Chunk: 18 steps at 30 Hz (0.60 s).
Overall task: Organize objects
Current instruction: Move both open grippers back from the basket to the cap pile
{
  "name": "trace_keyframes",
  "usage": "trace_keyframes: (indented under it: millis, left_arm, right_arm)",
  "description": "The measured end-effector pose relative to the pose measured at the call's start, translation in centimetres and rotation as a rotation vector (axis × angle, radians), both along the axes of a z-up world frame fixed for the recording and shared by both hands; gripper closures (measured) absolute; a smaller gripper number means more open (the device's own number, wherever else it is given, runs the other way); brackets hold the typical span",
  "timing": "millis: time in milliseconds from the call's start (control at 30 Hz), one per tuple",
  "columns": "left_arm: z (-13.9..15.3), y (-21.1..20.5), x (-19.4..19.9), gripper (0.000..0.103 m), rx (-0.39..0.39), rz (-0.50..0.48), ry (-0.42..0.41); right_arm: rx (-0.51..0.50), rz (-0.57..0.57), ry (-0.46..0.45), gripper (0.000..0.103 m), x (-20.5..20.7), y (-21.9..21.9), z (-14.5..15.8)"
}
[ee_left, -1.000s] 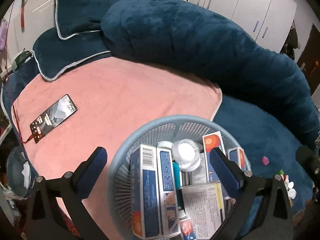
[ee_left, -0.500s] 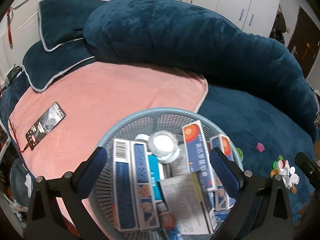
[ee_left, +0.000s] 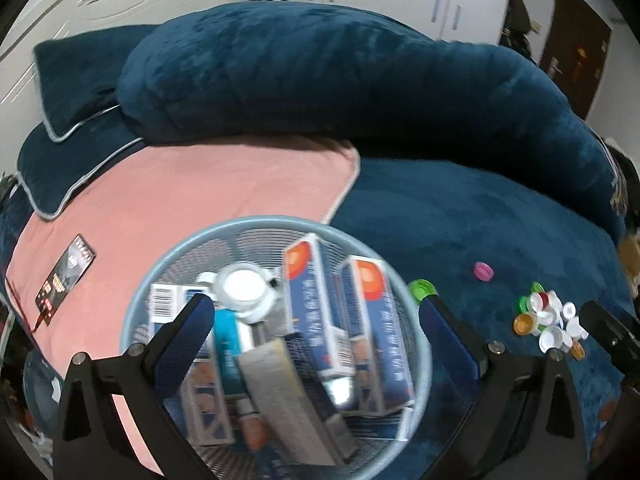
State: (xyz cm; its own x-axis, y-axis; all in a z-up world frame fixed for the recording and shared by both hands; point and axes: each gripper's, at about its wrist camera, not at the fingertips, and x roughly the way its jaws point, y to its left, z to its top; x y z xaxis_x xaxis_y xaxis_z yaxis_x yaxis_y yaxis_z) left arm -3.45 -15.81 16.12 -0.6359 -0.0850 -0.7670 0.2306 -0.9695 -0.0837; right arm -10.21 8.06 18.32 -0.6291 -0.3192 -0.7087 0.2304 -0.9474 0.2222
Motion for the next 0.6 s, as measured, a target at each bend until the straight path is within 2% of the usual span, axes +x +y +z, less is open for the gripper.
trace_keyframes:
  millis: [200,400,600]
  left_arm:
    - [-0.7,4.5,-0.6,0.001,-0.031,-0.117,-0.015]
    - [-2.2,8.5,-0.6,0.001,0.002,-0.212,-0.053]
    - [-3.3,12.3,-0.3,0.001,-0.027,-0.303,-0.069]
  right_arm:
    - [0.032,-0.044,-0.013,0.000,1.1,3.6,-1.2]
    - [0.074,-0.102,-0.077,0.000,2.4,7.8,-4.4]
    - [0.085,-0.157,-0.145,0.000,3.8,11.6,-7.8]
